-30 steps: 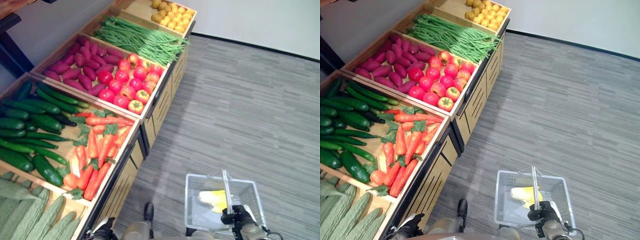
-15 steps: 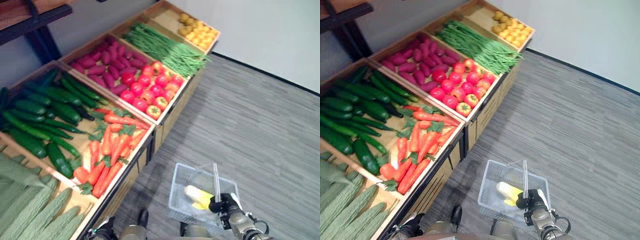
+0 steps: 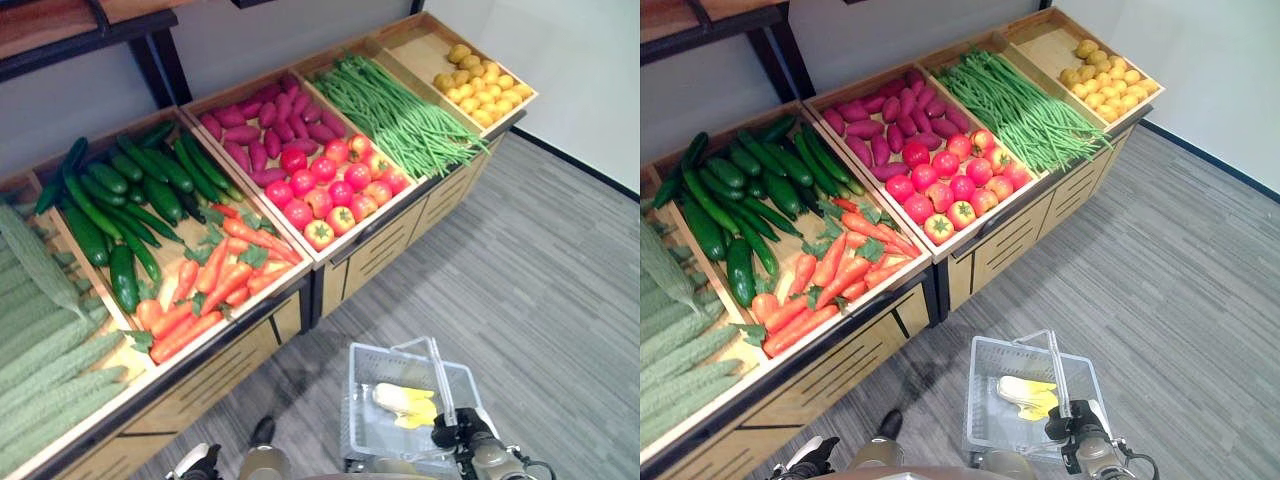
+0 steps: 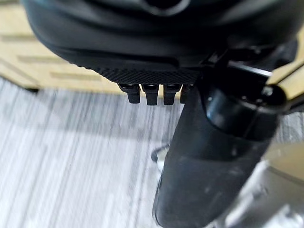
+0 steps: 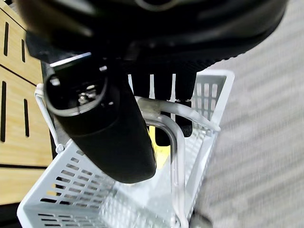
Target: Get the vegetables into the basket
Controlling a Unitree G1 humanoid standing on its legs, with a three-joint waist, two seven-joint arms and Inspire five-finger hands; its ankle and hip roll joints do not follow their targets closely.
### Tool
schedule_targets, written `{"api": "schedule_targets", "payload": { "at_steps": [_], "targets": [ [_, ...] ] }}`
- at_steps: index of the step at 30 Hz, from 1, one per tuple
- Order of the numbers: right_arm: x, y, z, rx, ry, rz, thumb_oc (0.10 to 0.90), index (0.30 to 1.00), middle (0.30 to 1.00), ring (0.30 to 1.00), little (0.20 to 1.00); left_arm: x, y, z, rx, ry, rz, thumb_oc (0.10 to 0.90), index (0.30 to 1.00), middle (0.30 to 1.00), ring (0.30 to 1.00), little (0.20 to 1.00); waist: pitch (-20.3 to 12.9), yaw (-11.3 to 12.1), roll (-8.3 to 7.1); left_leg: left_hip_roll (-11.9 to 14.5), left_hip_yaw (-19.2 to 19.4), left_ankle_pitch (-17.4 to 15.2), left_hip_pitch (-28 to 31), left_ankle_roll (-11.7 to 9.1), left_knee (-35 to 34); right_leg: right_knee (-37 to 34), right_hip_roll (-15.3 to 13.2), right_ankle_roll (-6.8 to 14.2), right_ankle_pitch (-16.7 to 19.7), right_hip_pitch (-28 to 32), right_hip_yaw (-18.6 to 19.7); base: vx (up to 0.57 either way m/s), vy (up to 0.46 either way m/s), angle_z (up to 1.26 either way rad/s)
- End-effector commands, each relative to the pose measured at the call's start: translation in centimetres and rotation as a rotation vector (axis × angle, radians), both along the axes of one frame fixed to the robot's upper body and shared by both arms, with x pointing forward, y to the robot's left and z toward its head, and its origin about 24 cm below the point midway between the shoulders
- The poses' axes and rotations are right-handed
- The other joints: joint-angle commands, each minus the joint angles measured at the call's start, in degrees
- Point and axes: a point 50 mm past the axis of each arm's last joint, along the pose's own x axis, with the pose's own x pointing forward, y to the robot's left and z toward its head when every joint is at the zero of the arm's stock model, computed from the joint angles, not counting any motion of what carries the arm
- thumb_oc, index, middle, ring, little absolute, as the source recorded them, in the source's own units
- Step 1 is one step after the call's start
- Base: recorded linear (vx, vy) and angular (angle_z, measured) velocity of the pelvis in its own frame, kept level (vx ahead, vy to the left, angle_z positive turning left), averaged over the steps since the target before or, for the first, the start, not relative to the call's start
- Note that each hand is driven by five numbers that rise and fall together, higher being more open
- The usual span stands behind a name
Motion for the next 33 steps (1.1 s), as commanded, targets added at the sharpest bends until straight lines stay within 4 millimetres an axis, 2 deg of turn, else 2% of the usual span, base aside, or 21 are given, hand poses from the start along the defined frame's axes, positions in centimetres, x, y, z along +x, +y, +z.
{"api": "schedule_targets", "payload": {
  "at_steps": [1, 2, 4, 5, 8, 9, 13, 19, 24, 25, 26, 27, 28, 30, 32, 33],
  "targets": [
    [0.8, -3.8, 1.9, -0.137, -0.065, -0.015, 0.4, 0.3, 0.3, 0.3, 0.3, 2.1, 2.5, 1.2, 0.086, -0.064, 0.044, 0.9, 1.0, 1.0, 1.0, 1.0, 1.28, -0.5, -0.1, -1.69, 4.59, -2.68, 1.74, 2.96, -4.62, 3.78, -5.48, 5.93, -1.83, 0.15, 1.49, -0.05, -0.09, 0.62],
    [1.0, -4.0, 2.1, -0.144, -0.073, -0.017, 0.4, 0.3, 0.3, 0.3, 0.3, 2.4, 2.2, 1.2, 0.08, -0.069, 0.037, 0.9, 1.0, 1.0, 1.0, 1.0, 1.51, -0.94, -0.06, -1.16, 9.85, -2.38, 1.26, 3.58, -4.61, 3.18, -5.96, 5.95, -1.47, 0.62, 0.43, -0.05, -0.045, 0.38],
    [1.3, -4.0, 2.2, -0.145, -0.086, -0.03, 0.4, 0.3, 0.3, 0.3, 0.3, 2.7, 1.5, 1.0, 0.067, -0.071, 0.017, 0.9, 1.0, 1.0, 1.0, 1.0, 1.35, -2.19, 0.14, 0.43, 23.37, -3.44, 1.87, 3.59, -2.76, 1.66, -6.97, 6.26, -0.47, 1.24, -2.46, -0.1, -0.06, 0.67],
    [1.4, -3.9, 2.2, -0.139, -0.091, -0.03, 0.4, 0.3, 0.3, 0.3, 0.3, 2.7, 1.3, 1.0, 0.062, -0.072, 0.022, 0.9, 1.0, 1.0, 1.0, 1.0, 1.13, -2.61, 0.17, 0.62, 26.57, -4.48, 2.32, 3.74, -1.34, 1.07, -7.5, 6.24, -0.14, 1.43, -3.63, -0.08, -0.027, 1.02],
    [1.3, -3.8, 2.1, -0.134, -0.087, -0.033, 0.4, 0.3, 0.3, 0.3, 0.3, 2.7, 1.0, 0.9, 0.051, -0.072, 0.02, 0.9, 1.0, 1.0, 1.0, 1.0, 0.89, -2.81, 0.22, -0.08, 27.95, -6.09, 2.74, 3.81, 0.51, 0.6, -8.08, 6.2, 0.03, 1.8, -5.26, -0.02, 0.015, 0.67],
    [1.1, -3.5, 1.9, -0.125, -0.075, -0.028, 0.4, 0.3, 0.3, 0.3, 0.3, 2.3, 0.9, 0.8, 0.046, -0.067, 0.038, 0.9, 1.0, 1.0, 1.0, 1.0, 0.5, -2.71, 0.52, -1.07, 27.27, -6.77, 3.19, 4.09, -0.13, 0.59, -8.22, 6.29, 0.05, 1.82, -5.97, 0.02, 0.076, 0.27],
    [0.5, -3.1, 1.5, -0.114, -0.049, -0.02, 0.4, 0.3, 0.3, 0.3, 0.3, 1.1, 0.7, 0.4, 0.023, -0.038, 0.093, 0.9, 1.0, 1.0, 1.0, 1.0, -0.43, -2.47, 0.96, -2.34, 27.22, -6.44, 4.56, 5.09, -3.79, 0.73, -9.09, 7.0, 0.26, 2.61, -6.88, 0.06, 0.109, 0.21],
    [-0.5, -3.1, 1.0, -0.111, -0.001, -0.057, 0.4, 0.3, 0.3, 0.3, 0.3, 0.2, 0.5, 0.1, 0.001, -0.027, 0.137, 0.9, 1.0, 1.0, 1.0, 1.0, -1.62, -1.47, 0.33, -4.93, 26.09, -6.72, 6.29, 6.84, -7.14, 1.66, -11.75, 8.92, 1.04, 3.35, -7.45, 0.08, 0.201, 0.18],
    [-0.8, -3.7, 1.1, -0.111, 0.001, -0.158, 0.4, 0.3, 0.3, 0.3, 0.3, -0.1, 0.8, 0.2, 0.0, -0.03, 0.171, 0.9, 1.0, 1.0, 1.0, 1.0, -1.47, -0.85, 0.01, -6.39, 24.94, -7.41, 7.43, 8.49, -7.96, 9.04, -13.97, 10.12, 1.2, 1.88, -7.36, 0.04, 0.172, 0.22],
    [-0.9, -3.8, 1.1, -0.111, 0.002, -0.195, 0.4, 0.3, 0.3, 0.3, 0.3, 0.0, 1.1, 0.3, 0.005, -0.037, 0.17, 0.9, 1.0, 1.0, 1.0, 1.0, -0.83, -0.82, 0.23, -7.15, 23.71, -7.41, 8.35, 9.19, -8.27, 14.9, -14.67, 10.9, 2.75, 0.6, -5.57, 0.05, 0.185, 0.5],
    [-1.2, -3.9, 1.0, -0.105, 0.009, -0.229, 0.4, 0.3, 0.3, 0.3, 0.3, 0.2, 1.2, 0.3, 0.007, -0.037, 0.154, 0.9, 1.0, 1.0, 1.0, 1.0, -0.47, -1.37, 0.59, -7.51, 21.23, -7.31, 8.52, 9.31, -8.3, 16.7, -13.1, 10.62, 3.95, -1.15, -1.29, 0.04, 0.117, 0.49],
    [-1.2, -3.9, 1.0, -0.105, 0.009, -0.229, 0.4, 0.3, 0.3, 0.3, 0.3, 0.2, 1.2, 0.3, 0.007, -0.037, 0.154, 0.9, 1.0, 1.0, 1.0, 1.0, -0.49, -1.35, 0.6, -7.48, 21.24, -7.33, 8.5, 9.3, -8.3, 16.73, -13.08, 10.6, 3.93, -1.19, -1.27, 0.04, 0.019, 0.47],
    [-1.4, -4.1, 1.0, -0.109, 0.017, -0.243, 0.4, 0.3, 0.3, 0.3, 0.3, 0.4, 1.2, 0.4, 0.006, -0.039, 0.149, 0.9, 1.0, 1.0, 1.0, 1.0, -0.35, -1.64, 0.88, -7.4, 20.21, -7.34, 8.66, 9.11, -8.3, 15.68, -12.19, 10.19, 3.41, -1.82, 0.43, 0.04, -0.025, 0.65],
    [-1.6, -4.3, 1.0, -0.114, 0.024, -0.266, 0.4, 0.3, 0.3, 0.3, 0.3, 0.7, 1.2, 0.5, 0.006, -0.048, 0.144, 0.9, 1.0, 1.0, 1.0, 1.0, -0.31, -1.83, 1.27, -6.93, 18.62, -7.28, 8.85, 8.41, -8.3, 10.96, -12.58, 9.85, 2.7, -1.88, 1.86, 0.07, -0.095, 0.78],
    [-1.8, -4.3, 1.0, -0.113, 0.03, -0.277, 0.4, 0.3, 0.3, 0.3, 0.3, 1.4, 1.4, 0.7, 0.011, -0.062, 0.133, 0.9, 1.0, 1.0, 1.0, 1.0, -0.15, -3.19, 1.03, -6.8, 16.43, -7.35, 8.89, 7.64, -8.3, 6.05, -12.48, 10.31, 3.82, -2.72, 7.36, 0.08, -0.177, 0.65],
    [-2.2, -4.3, 0.9, -0.112, 0.036, -0.293, 0.4, 0.3, 0.3, 0.3, 0.3, 1.7, 1.7, 0.8, 0.025, -0.061, 0.132, 0.9, 1.0, 1.0, 1.0, 1.0, -0.51, -3.69, 0.54, -6.64, 14.88, -7.34, 8.84, 7.2, -8.3, 4.77, -11.54, 10.53, 2.35, -1.21, 10.04, 0.05, -0.13, 0.93]
  ]
}}
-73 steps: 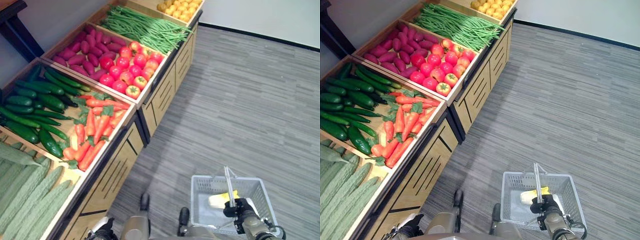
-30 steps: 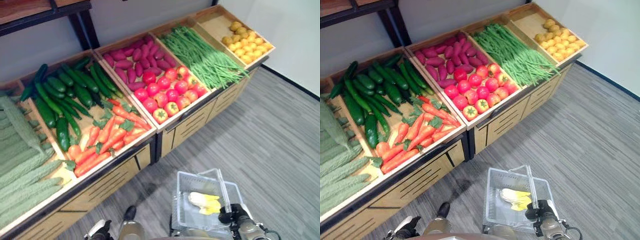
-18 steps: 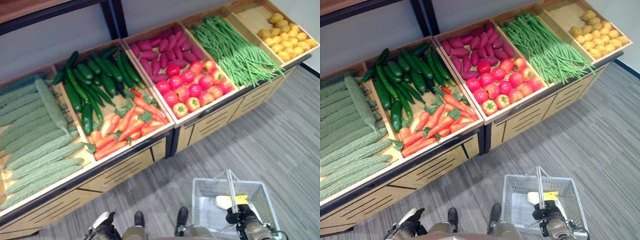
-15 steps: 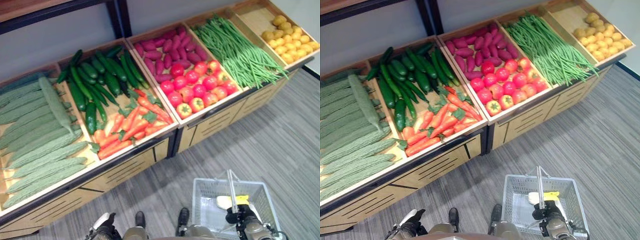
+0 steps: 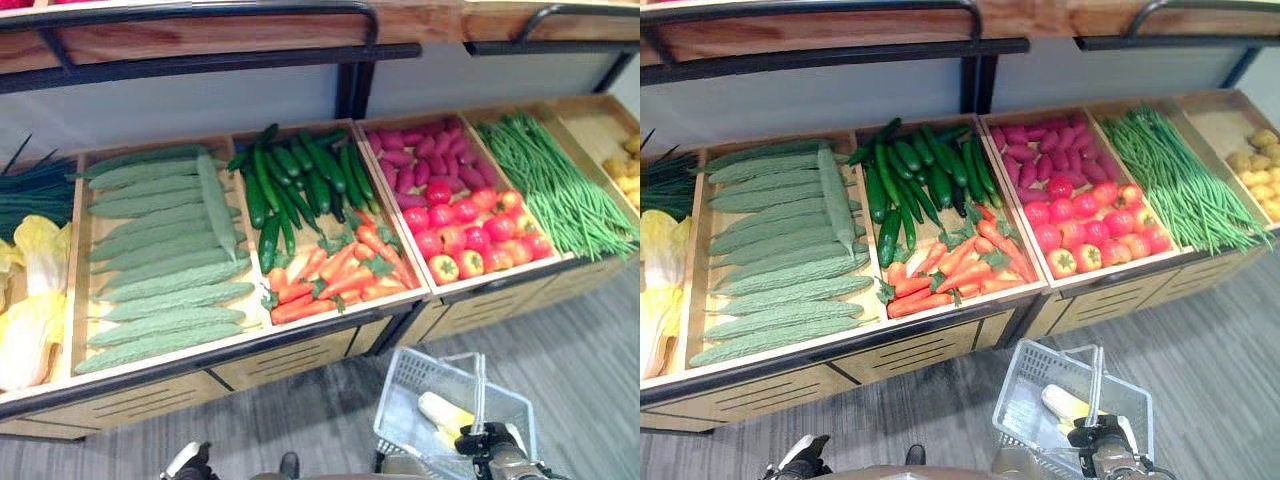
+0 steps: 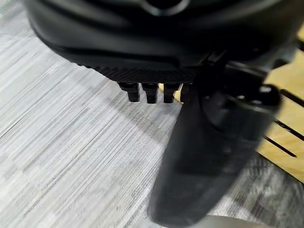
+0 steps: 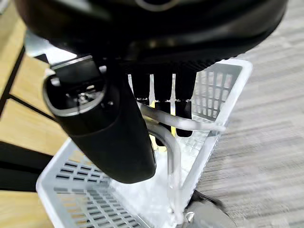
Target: Get the vegetables into the basket
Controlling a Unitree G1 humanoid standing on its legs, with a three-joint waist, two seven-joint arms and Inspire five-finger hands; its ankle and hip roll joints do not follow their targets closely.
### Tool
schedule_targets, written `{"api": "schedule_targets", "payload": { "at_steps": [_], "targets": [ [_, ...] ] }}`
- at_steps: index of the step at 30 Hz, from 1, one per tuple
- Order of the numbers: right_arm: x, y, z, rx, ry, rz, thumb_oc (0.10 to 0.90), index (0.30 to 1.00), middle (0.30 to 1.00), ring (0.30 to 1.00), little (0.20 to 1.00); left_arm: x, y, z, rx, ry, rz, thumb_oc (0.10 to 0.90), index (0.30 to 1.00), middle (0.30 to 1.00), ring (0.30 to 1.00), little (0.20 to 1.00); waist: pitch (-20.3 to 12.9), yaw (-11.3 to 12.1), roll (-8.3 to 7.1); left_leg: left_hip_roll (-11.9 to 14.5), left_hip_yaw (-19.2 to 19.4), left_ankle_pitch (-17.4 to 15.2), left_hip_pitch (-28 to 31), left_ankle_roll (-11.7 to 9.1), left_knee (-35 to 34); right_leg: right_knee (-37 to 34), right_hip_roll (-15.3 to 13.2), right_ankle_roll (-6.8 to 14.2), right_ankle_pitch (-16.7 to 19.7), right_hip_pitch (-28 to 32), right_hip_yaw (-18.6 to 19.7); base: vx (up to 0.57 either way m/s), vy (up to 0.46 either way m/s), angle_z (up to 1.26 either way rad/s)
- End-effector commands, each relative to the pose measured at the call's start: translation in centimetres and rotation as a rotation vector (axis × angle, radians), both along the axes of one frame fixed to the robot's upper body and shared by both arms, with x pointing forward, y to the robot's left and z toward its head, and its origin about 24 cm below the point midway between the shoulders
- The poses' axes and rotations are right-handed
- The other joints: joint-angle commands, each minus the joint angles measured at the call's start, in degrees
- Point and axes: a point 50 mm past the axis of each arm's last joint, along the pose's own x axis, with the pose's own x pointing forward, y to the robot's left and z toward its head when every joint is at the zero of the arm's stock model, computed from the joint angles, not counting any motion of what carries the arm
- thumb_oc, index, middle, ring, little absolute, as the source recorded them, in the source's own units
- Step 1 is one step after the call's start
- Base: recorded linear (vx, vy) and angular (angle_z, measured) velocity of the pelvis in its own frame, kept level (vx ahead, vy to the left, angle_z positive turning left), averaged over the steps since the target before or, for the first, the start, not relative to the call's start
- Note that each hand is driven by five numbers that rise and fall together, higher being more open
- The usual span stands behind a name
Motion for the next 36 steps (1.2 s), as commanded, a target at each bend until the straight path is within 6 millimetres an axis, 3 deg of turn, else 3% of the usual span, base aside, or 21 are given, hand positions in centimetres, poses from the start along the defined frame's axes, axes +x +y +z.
{"api": "schedule_targets", "payload": {
  "at_steps": [1, 2, 4, 7, 9, 11, 13, 15, 18, 19, 23, 28, 29, 33, 35, 36],
  "targets": [
    [-0.6, -2.9, 1.1, -0.093, -0.017, -0.092, 0.4, 0.3, 0.3, 0.3, 0.3, 1.8, 0.4, 0.5, 0.011, -0.062, 0.012, 0.9, 1.0, 1.0, 1.0, 1.0, 1.67, -0.18, 0.16, 1.36, -0.19, 0.0, -2.59, -3.48, -0.02, 1.65, 1.02, 1.71, 4.85, 2.78, 0.91, 0.06, -0.443, 1.31],
    [-0.8, -2.6, 0.9, -0.084, -0.001, -0.058, 0.4, 0.3, 0.3, 0.3, 0.3, 1.2, 0.5, 0.4, 0.014, -0.044, 0.041, 0.9, 1.0, 1.0, 1.0, 1.0, 0.26, 0.12, -0.36, 3.62, 0.2, 0.78, -3.48, -5.27, -0.02, -3.25, 2.16, 0.76, 4.99, 4.95, -1.49, 0.04, -0.45, 0.69],
    [-0.5, -2.7, 1.0, -0.093, -0.003, -0.025, 0.4, 0.3, 0.3, 0.3, 0.3, 0.4, 0.4, 0.2, -0.002, -0.034, 0.094, 0.9, 1.0, 1.0, 1.0, 1.0, -0.33, 0.25, 0.11, 5.82, 0.55, 1.61, -4.04, -6.77, -0.02, -6.55, 3.87, 0.04, 5.67, 6.24, -2.96, 0.02, -0.487, 0.15],
    [0.0, -3.8, 1.7, -0.126, -0.021, -0.005, 0.4, 0.3, 0.3, 0.3, 0.3, -0.7, -0.1, -0.2, -0.026, -0.016, 0.167, 0.9, 1.0, 1.0, 1.0, 1.0, 0.01, 0.37, 1.07, 8.48, 0.04, 4.46, -5.95, -9.07, -0.02, -7.94, 6.45, -1.39, 4.95, 6.7, -4.72, -0.06, -0.361, -0.13],
    [-0.3, -4.4, 1.9, -0.143, -0.023, -0.019, 0.4, 0.3, 0.3, 0.3, 0.3, -0.9, -0.6, -0.4, -0.047, -0.024, 0.227, 0.9, 1.0, 1.0, 1.0, 1.0, 0.54, 0.14, 1.0, 8.17, 1.46, 4.55, -5.82, -8.7, 0.64, -7.94, 6.0, -1.68, 5.15, 6.77, -5.67, -0.08, -0.14, 0.18],
    [-0.8, -4.3, 1.7, -0.136, -0.004, -0.01, 0.4, 0.3, 0.3, 0.3, 0.3, -2.0, -0.6, -0.5, -0.056, -0.017, 0.32, 0.9, 1.0, 1.0, 1.0, 1.0, 0.0, 0.0, 0.72, 7.84, 2.92, 1.6, -4.36, -8.11, 2.49, -7.94, 5.65, -1.95, 5.53, 5.93, -5.58, -0.05, -0.036, 0.12],
    [-1.2, -4.2, 1.6, -0.135, 0.01, -0.003, 0.4, 0.3, 0.3, 0.3, 0.3, -2.6, -0.6, -0.6, -0.058, -0.016, 0.396, 0.9, 1.0, 1.0, 1.0, 1.0, -0.74, -0.23, 1.29, 8.12, 3.63, 2.98, -4.09, -8.17, 0.77, -7.94, 5.98, -1.77, 5.79, 5.27, -5.61, 0.0, 0.028, 0.05],
    [-2.2, -4.3, 1.3, -0.138, 0.04, -0.007, 0.4, 0.3, 0.3, 0.3, 0.3, -3.6, -0.3, -0.6, -0.05, -0.05, 0.593, 0.9, 1.0, 1.0, 1.0, 1.0, -2.0, -0.48, 1.95, 7.89, 4.38, 2.21, -4.1, -8.25, -0.02, -7.94, 5.24, -1.23, 6.13, 5.19, -6.7, 0.0, 0.12, 0.27],
    [-2.9, -3.6, 0.9, -0.131, 0.066, -0.003, 0.4, 0.3, 0.3, 0.3, 0.3, -4.9, 2.6, 0.4, 0.067, -0.187, 1.061, 0.9, 1.0, 1.0, 1.0, 1.0, -2.86, -0.08, 1.23, 6.9, 4.54, 1.14, -3.09, -8.02, -0.02, -7.94, 3.68, -0.55, 6.29, 6.36, -7.27, 0.03, 0.133, 0.19],
    [-3.0, -3.3, 0.7, -0.124, 0.072, 0.002, 0.4, 0.3, 0.3, 0.3, 0.3, -5.4, 3.5, 0.7, 0.107, -0.207, 1.134, 0.9, 1.0, 1.0, 1.0, 1.0, -3.09, 0.06, 0.96, 6.71, 4.58, 0.83, -2.82, -7.93, -0.02, -7.94, 3.45, -0.42, 6.31, 6.59, -7.29, 0.04, 0.06, 0.06],
    [-3.1, -2.8, 0.5, -0.112, 0.077, 0.012, 0.4, 0.3, 0.3, 0.3, 0.3, -6.6, 5.6, 1.6, 0.189, -0.251, 1.274, 0.9, 1.0, 1.0, 1.0, 1.0, -3.44, 0.35, 0.21, 6.17, 4.86, 0.25, -2.37, -7.77, -0.02, -7.94, 2.84, 0.02, 6.43, 6.94, -7.22, 0.01, 0.051, 0.0],
    [-3.1, -2.4, 0.3, -0.103, 0.077, 0.032, 0.4, 0.3, 0.3, 0.3, 0.3, -6.3, 8.5, 3.2, 0.269, -0.384, 1.384, 0.9, 1.0, 1.0, 1.0, 1.0, -3.94, 0.64, -0.53, 5.71, 5.0, -0.1, -2.13, -7.67, -0.02, -7.94, 2.3, 0.53, 6.47, 7.24, -6.89, 0.01, 0.042, -0.1],
    [-3.2, -2.3, 0.2, -0.106, 0.08, 0.041, 0.4, 0.3, 0.3, 0.3, 0.3, -6.1, 10.0, 4.1, 0.321, -0.455, 1.441, 0.9, 1.0, 1.0, 1.0, 1.0, -4.19, 0.81, -0.69, 5.67, 5.16, -0.25, -2.04, -7.68, -0.02, -7.94, 2.22, 0.69, 6.41, 7.25, -6.75, 0.01, 0.029, -0.14],
    [-3.4, -2.5, 0.3, -0.117, 0.088, 0.049, 0.4, 0.3, 0.3, 0.3, 0.3, -5.7, 12.5, 5.9, 0.397, -0.577, 1.515, 0.9, 1.0, 1.0, 1.0, 1.0, -4.51, 1.01, -0.79, 5.61, 5.37, -0.3, -1.93, -7.7, -0.02, -7.94, 2.07, 0.93, 6.4, 7.43, -6.68, 0.01, 0.01, -0.05],
    [-3.3, -2.9, 0.5, -0.129, 0.087, 0.057, 0.4, 0.3, 0.3, 0.3, 0.3, -6.0, 14.8, 7.8, 0.481, -0.664, 1.551, 0.9, 1.0, 1.0, 1.0, 1.0, -4.74, 1.12, -0.59, 5.53, 5.38, -0.33, -1.8, -7.72, -0.02, -7.94, 2.03, 1.0, 6.38, 7.59, -6.61, 0.01, 0.015, 0.0],
    [-3.4, -3.0, 0.5, -0.135, 0.09, 0.065, 0.4, 0.3, 0.3, 0.3, 0.3, -5.2, 16.4, 9.3, 0.527, -0.742, 1.513, 0.9, 1.0, 1.0, 1.0, 1.0, -4.82, 1.13, -0.46, 5.49, 5.4, -0.34, -1.78, -7.76, -0.02, -7.94, 2.0, 1.09, 6.39, 7.59, -6.61, 0.0, 0.0, 0.0]
  ]
}}
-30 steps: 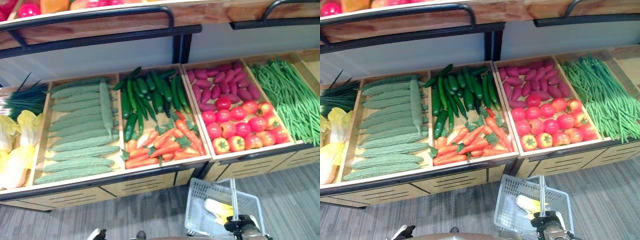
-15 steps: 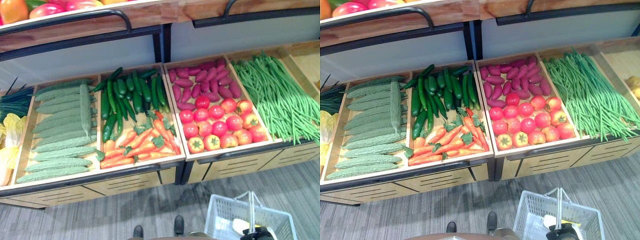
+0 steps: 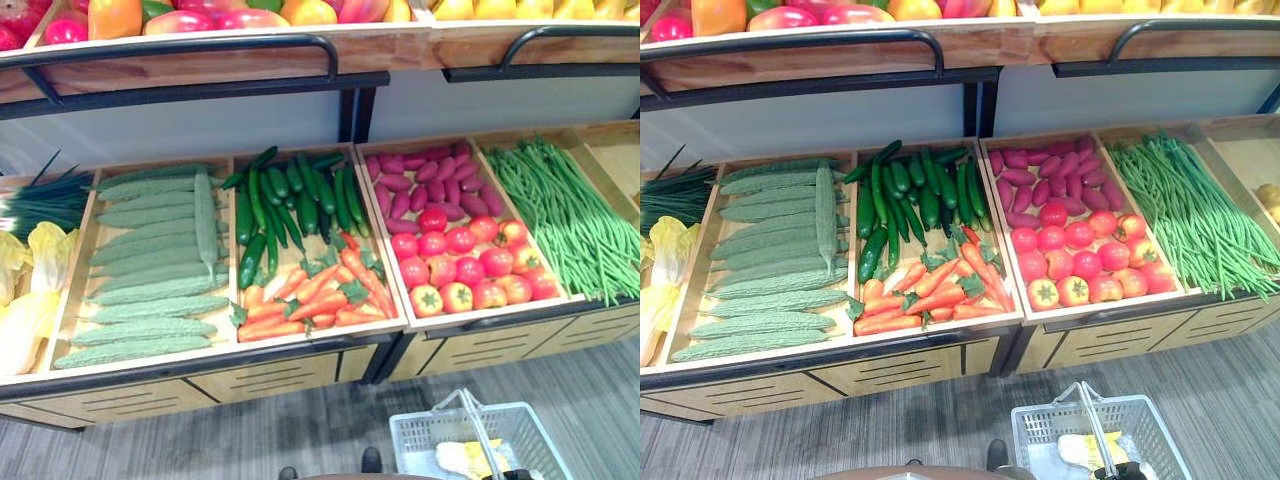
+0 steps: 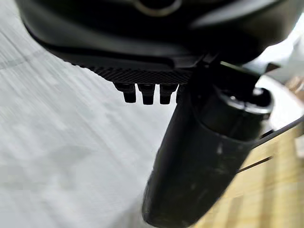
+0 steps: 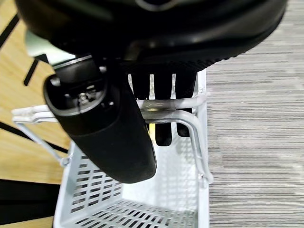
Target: Get the vegetables into the basket
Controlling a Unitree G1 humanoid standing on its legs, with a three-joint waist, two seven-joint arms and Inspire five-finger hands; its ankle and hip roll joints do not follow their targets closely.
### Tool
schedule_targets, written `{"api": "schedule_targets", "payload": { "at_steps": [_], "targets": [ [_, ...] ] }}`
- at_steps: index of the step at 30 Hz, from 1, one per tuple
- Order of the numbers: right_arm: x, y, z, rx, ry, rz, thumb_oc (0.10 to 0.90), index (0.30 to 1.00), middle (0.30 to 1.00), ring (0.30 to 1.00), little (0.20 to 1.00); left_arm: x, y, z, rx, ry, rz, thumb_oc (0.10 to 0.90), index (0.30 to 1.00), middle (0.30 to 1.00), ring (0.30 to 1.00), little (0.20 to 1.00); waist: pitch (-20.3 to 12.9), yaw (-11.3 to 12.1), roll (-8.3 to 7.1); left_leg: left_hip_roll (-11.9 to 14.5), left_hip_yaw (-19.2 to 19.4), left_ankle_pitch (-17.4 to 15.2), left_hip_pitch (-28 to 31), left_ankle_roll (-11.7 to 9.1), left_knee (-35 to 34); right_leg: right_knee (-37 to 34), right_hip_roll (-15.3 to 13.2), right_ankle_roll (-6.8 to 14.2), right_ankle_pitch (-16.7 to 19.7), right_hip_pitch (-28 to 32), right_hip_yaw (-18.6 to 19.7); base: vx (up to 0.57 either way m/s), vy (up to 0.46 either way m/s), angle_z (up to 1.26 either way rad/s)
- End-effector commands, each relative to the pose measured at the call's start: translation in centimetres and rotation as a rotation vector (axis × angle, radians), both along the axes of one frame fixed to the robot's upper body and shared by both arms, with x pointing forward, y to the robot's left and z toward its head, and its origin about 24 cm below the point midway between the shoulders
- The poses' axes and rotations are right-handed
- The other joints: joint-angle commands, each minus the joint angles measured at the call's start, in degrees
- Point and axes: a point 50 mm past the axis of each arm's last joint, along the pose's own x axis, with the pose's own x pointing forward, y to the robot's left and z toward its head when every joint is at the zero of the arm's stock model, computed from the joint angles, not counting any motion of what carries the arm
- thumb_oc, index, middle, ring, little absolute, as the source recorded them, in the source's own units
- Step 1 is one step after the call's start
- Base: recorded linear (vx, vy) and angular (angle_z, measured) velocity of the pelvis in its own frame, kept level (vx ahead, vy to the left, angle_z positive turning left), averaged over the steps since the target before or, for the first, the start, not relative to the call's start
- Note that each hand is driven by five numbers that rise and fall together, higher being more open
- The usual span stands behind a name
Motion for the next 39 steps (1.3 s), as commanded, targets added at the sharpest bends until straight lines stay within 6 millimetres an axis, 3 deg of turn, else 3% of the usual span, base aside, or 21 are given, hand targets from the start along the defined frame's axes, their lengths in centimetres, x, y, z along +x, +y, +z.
{"api": "schedule_targets", "payload": {
  "at_steps": [1, 2, 3, 4, 6, 7, 11, 12, 13, 15, 16, 17, 24, 28, 30, 33, 39],
  "targets": [
    [2.3, -1.0, 0.9, -0.062, -0.062, 0.049, 0.4, 0.3, 0.3, 0.3, 0.3, -0.5, 4.6, 4.1, 0.263, 0.012, 0.095, 0.9, 1.0, 1.0, 1.0, 1.0, -0.47, 0.1, -3.32, 1.92, -2.08, -0.8, -2.16, -3.46, -0.01, -0.95, -6.7, 7.19, -0.21, 1.5, 1.17, 0.0, 0.0, 0.0],
    [2.3, -0.9, 0.8, -0.064, -0.066, 0.057, 0.4, 0.3, 0.3, 0.3, 0.3, 0.9, 5.6, 5.4, 0.343, -0.004, 0.035, 0.9, 1.0, 1.0, 1.0, 1.0, -0.51, 0.19, -3.26, 1.92, -2.15, -0.72, -2.17, -3.5, -0.01, -0.95, -6.7, 7.26, -0.19, 1.5, 1.12, 0.0, 0.0, 0.0],
    [2.2, -0.8, 0.8, -0.066, -0.079, 0.061, 0.4, 0.3, 0.3, 0.3, 0.3, 4.0, 7.6, 9.5, 0.585, -0.038, -0.103, 0.9, 1.0, 1.0, 1.0, 1.0, -0.41, 0.6, -3.31, 1.89, -2.42, -0.6, -2.39, -3.55, -0.01, -0.95, -6.68, 7.31, -0.25, 1.47, 1.0, 0.0, 0.0, 0.0],
    [2.1, -0.7, 0.8, -0.065, -0.088, 0.055, 0.4, 0.3, 0.3, 0.3, 0.3, 5.6, 7.9, 11.7, 0.716, -0.067, -0.172, 0.9, 1.0, 1.0, 1.0, 1.0, -0.39, 0.89, -3.41, 1.88, -2.73, -0.56, -2.52, -3.57, -0.01, -0.95, -6.7, 7.35, -0.29, 1.51, 0.89, 0.01, -0.016, 0.04],
    [1.7, -0.4, 0.6, -0.061, -0.1, 0.028, 0.4, 0.3, 0.3, 0.3, 0.3, 8.2, 7.1, 16.2, 1.019, -0.058, -0.321, 0.9, 1.0, 1.0, 1.0, 1.0, -0.26, 1.56, -3.96, 1.87, -3.48, -0.61, -2.83, -3.62, -0.01, -0.95, -6.78, 7.4, -0.62, 1.72, 0.38, 0.01, -0.036, 0.05],
    [1.3, -0.7, 0.6, -0.062, -0.104, -0.003, 0.4, 0.3, 0.3, 0.3, 0.3, 10.2, 6.2, 20.0, 1.225, -0.065, -0.469, 0.9, 1.0, 1.0, 1.0, 1.0, 0.05, 2.08, -3.98, 1.86, -3.98, -0.59, -3.15, -3.58, -0.01, -0.95, -6.88, 7.4, -0.66, 1.77, 0.02, -0.01, -0.032, 0.04],
    [1.6, -0.8, 0.7, -0.063, -0.112, -0.005, 0.4, 0.3, 0.3, 0.3, 0.3, 12.7, 3.3, 21.6, 1.327, -0.08, -0.772, 0.9, 1.0, 1.0, 1.0, 1.0, 0.39, 1.88, -3.72, 1.74, -4.19, -0.4, -3.52, -3.52, -0.01, -0.95, -6.98, 7.37, -0.51, 1.67, -0.05, -0.02, -0.004, 0.14],
    [2.8, -1.3, 1.2, -0.065, -0.153, 0.004, 0.4, 0.3, 0.3, 0.3, 0.3, 15.0, 0.8, 23.2, 1.301, -0.256, -1.039, 0.9, 1.0, 1.0, 1.0, 1.0, 0.63, 1.69, -3.25, 1.71, -4.09, -0.14, -3.73, -3.49, -0.01, -0.95, -6.98, 7.35, -0.24, 1.25, 0.25, -0.05, 0.007, -0.02],
    [3.3, -1.3, 1.3, -0.062, -0.167, 0.015, 0.4, 0.3, 0.3, 0.3, 0.3, 15.7, -0.2, 23.7, 1.273, -0.334, -1.125, 0.9, 1.0, 1.0, 1.0, 1.0, 0.68, 1.51, -3.17, 1.66, -4.11, -0.06, -3.81, -3.47, -0.01, -0.95, -6.97, 7.36, -0.17, 1.16, 0.36, -0.04, 0.006, -0.05],
    [3.7, -1.3, 1.4, -0.057, -0.175, 0.029, 0.4, 0.3, 0.3, 0.3, 0.3, 16.0, -0.4, 23.5, 1.211, -0.389, -1.149, 0.9, 1.0, 1.0, 1.0, 1.0, 0.65, 1.32, -3.06, 1.68, -4.0, 0.01, -3.84, -3.47, -0.01, -0.95, -6.94, 7.35, -0.1, 1.06, 0.49, -0.01, 0.002, -0.02],
    [4.3, -1.3, 1.6, -0.047, -0.189, 0.049, 0.4, 0.3, 0.3, 0.3, 0.3, 17.0, -1.6, 23.8, 1.132, -0.506, -1.238, 0.9, 1.0, 1.0, 1.0, 1.0, 0.56, 0.9, -2.85, 1.76, -3.73, 0.06, -3.84, -3.46, -0.01, -0.95, -6.89, 7.35, -0.02, 0.97, 0.77, -0.01, 0.012, -0.04],
    [4.2, -1.3, 1.6, -0.047, -0.189, 0.049, 0.4, 0.3, 0.3, 0.3, 0.3, 17.0, -1.6, 23.8, 1.13, -0.507, -1.239, 0.9, 1.0, 1.0, 1.0, 1.0, 0.56, 0.96, -2.84, 1.77, -3.7, 0.05, -3.83, -3.46, -0.01, -0.95, -6.88, 7.35, -0.01, 0.96, 0.8, 0.0, 0.011, -0.09],
    [5.3, -0.8, 1.6, -0.003, -0.188, 0.122, 0.4, 0.3, 0.3, 0.3, 0.3, 20.8, -7.5, 24.7, 0.923, -0.692, -1.701, 0.9, 1.0, 1.0, 1.0, 1.0, 0.02, -1.09, -2.66, 1.9, -2.13, -0.53, -3.15, -3.35, -0.01, -0.95, -7.05, 7.61, 0.48, 0.51, 2.04, 0.02, 0.005, -0.1],
    [5.1, -0.6, 1.4, 0.007, -0.176, 0.123, 0.4, 0.3, 0.3, 0.3, 0.3, 21.8, -9.3, 24.7, 0.888, -0.721, -1.802, 0.9, 1.0, 1.0, 1.0, 1.0, -0.17, -1.62, -2.78, 1.88, -1.65, -0.82, -2.81, -3.31, -0.01, -0.95, -7.05, 7.67, 0.5, 0.52, 2.45, 0.03, 0.003, -0.05],
    [5.0, -0.3, 1.3, 0.015, -0.164, 0.131, 0.4, 0.3, 0.3, 0.3, 0.3, 22.6, -11.3, 24.4, 0.814, -0.765, -1.9, 0.9, 1.0, 1.0, 1.0, 1.0, -0.48, -2.44, -2.9, 2.06, -1.04, -1.01, -2.46, -3.24, -0.01, -0.95, -7.01, 7.71, 0.5, 0.53, 2.92, 0.02, 0.0, -0.02],
    [5.0, -0.3, 1.3, 0.018, -0.16, 0.129, 0.4, 0.3, 0.3, 0.3, 0.3, 23.0, -12.0, 24.2, 0.768, -0.769, -1.949, 0.9, 1.0, 1.0, 1.0, 1.0, -0.6, -2.66, -2.96, 2.12, -0.68, -1.11, -2.3, -3.24, -0.01, -0.95, -6.94, 7.74, 0.51, 0.46, 3.19, 0.01, 0.003, -0.07],
    [4.8, 0.1, 1.0, 0.029, -0.137, 0.152, 0.4, 0.3, 0.3, 0.3, 0.3, 24.3, -14.4, 22.1, 0.622, -0.783, -2.024, 0.9, 1.0, 1.0, 1.0, 1.0, -0.81, -3.53, -3.21, 2.32, -0.01, -1.44, -1.74, -3.17, -0.01, -0.95, -6.73, 7.73, 0.55, 0.47, 3.96, 0.02, 0.001, -0.09]
  ]
}}
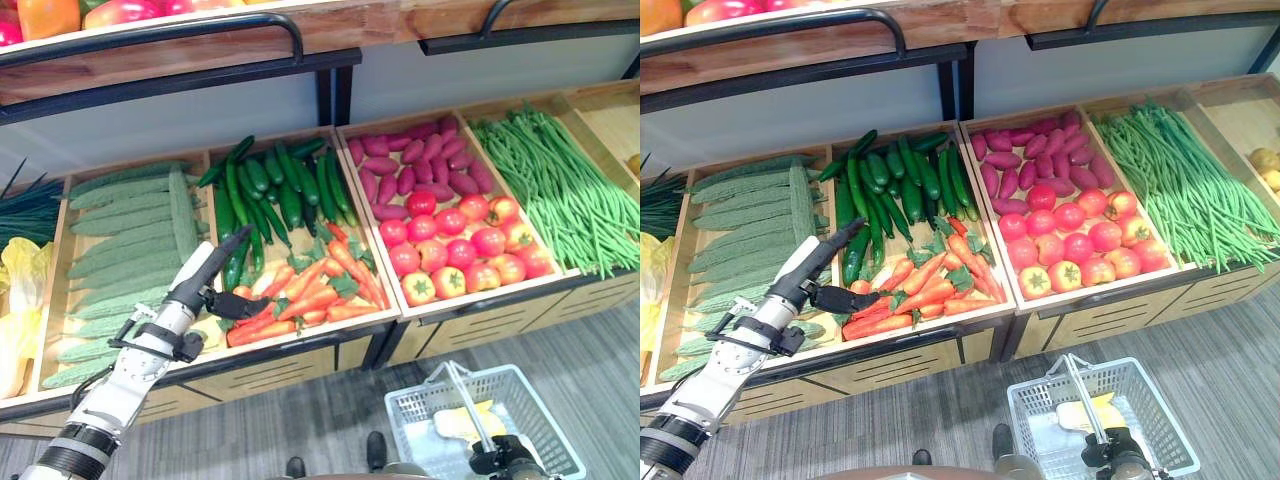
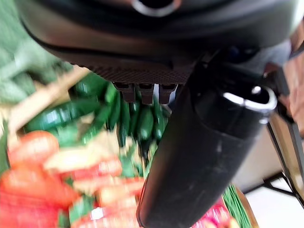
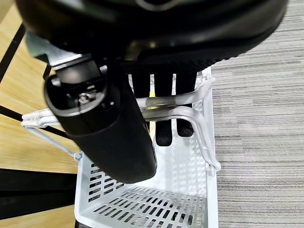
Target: Get the vegetables into the basket
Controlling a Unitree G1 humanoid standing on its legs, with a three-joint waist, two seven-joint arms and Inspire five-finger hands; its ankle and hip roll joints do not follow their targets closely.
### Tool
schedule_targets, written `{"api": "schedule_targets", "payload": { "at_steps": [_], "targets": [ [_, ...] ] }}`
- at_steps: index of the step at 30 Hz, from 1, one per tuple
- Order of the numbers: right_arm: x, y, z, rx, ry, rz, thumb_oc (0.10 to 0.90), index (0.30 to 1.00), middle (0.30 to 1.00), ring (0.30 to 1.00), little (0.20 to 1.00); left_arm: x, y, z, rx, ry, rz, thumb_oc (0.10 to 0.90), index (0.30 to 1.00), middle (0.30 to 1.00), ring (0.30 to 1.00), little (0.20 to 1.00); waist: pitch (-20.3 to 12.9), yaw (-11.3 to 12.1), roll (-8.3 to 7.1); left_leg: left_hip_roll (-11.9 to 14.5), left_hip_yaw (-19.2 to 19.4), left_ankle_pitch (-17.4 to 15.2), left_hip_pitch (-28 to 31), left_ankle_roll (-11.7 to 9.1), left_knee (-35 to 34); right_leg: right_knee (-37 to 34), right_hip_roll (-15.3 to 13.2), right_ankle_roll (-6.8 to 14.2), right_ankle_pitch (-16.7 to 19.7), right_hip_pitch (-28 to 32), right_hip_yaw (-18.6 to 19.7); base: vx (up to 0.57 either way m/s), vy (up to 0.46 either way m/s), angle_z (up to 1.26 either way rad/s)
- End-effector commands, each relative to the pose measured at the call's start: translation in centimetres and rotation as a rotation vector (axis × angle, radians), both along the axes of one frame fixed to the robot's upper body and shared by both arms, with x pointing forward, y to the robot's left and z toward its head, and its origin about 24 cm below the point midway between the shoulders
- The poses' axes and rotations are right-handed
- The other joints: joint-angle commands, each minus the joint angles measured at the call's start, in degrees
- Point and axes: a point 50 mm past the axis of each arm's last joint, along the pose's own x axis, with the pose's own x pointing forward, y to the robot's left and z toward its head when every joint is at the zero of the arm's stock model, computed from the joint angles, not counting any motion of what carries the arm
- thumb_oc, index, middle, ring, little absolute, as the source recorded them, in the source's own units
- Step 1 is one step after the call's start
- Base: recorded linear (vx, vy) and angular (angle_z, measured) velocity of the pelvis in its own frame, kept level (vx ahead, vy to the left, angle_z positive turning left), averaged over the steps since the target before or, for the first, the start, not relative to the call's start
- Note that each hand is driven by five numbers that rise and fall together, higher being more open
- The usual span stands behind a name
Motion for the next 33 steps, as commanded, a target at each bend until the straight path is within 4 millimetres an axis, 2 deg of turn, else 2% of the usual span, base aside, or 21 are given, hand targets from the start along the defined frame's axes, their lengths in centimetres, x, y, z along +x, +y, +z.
{"api": "schedule_targets", "payload": {
  "at_steps": [1, 20, 24, 29, 33],
  "targets": [
    [1.4, 0.4, 0.2, -0.008, -0.024, 0.06, 0.4, 0.3, 0.3, 0.3, 0.3, 2.5, -0.5, 5.2, -0.041, -0.218, -0.04, 0.9, 1.0, 1.0, 1.0, 1.0, -4.92, -0.57, -4.9, 2.13, -2.21, -1.02, -2.88, -2.81, -0.01, 0.25, -7.28, 7.3, 0.02, -0.08, 1.73, 0.02, -0.003, -0.06],
    [2.5, 0.7, 0.4, -0.018, -0.052, 0.059, 0.4, 0.3, 0.3, 0.3, 0.3, 5.2, -4.2, 1.9, 0.132, -0.142, -0.073, 0.9, 1.0, 1.0, 1.0, 1.0, -4.29, -2.34, -4.54, 2.79, -0.64, -1.48, -2.35, -2.73, -0.01, 0.25, -6.47, 7.16, -0.3, -0.68, 3.5, 0.01, -0.004, -0.05],
    [2.4, 0.7, 0.3, -0.017, -0.049, 0.056, 0.4, 0.3, 0.3, 0.3, 0.3, 5.3, -4.4, 1.6, 0.153, -0.132, -0.085, 0.9, 1.0, 1.0, 1.0, 1.0, -4.28, -2.47, -4.52, 2.82, -0.48, -1.57, -2.28, -2.72, -0.01, 0.25, -6.44, 7.19, -0.28, -0.79, 3.75, 0.02, -0.004, -0.06],
    [1.8, 0.7, 0.2, -0.021, -0.035, 0.048, 0.4, 0.3, 0.3, 0.3, 0.3, 5.4, -4.3, -0.7, 0.198, -0.072, -0.038, 0.9, 1.0, 1.0, 1.0, 1.0, -4.01, -2.93, -4.35, 2.84, 0.35, -1.73, -2.08, -2.68, -0.01, 0.25, -6.25, 7.26, -0.25, -1.19, 4.42, 0.02, -0.002, -0.1],
    [2.0, 0.6, 0.3, -0.029, -0.043, 0.048, 0.4, 0.3, 0.3, 0.3, 0.3, 5.6, -3.9, -1.8, 0.222, -0.045, 0.016, 0.9, 1.0, 1.0, 1.0, 1.0, -3.86, -3.09, -4.32, 2.88, 0.63, -1.73, -2.18, -2.62, -0.01, 0.25, -6.19, 7.26, -0.23, -1.48, 4.73, 0.01, -0.002, -0.08]
  ]
}}
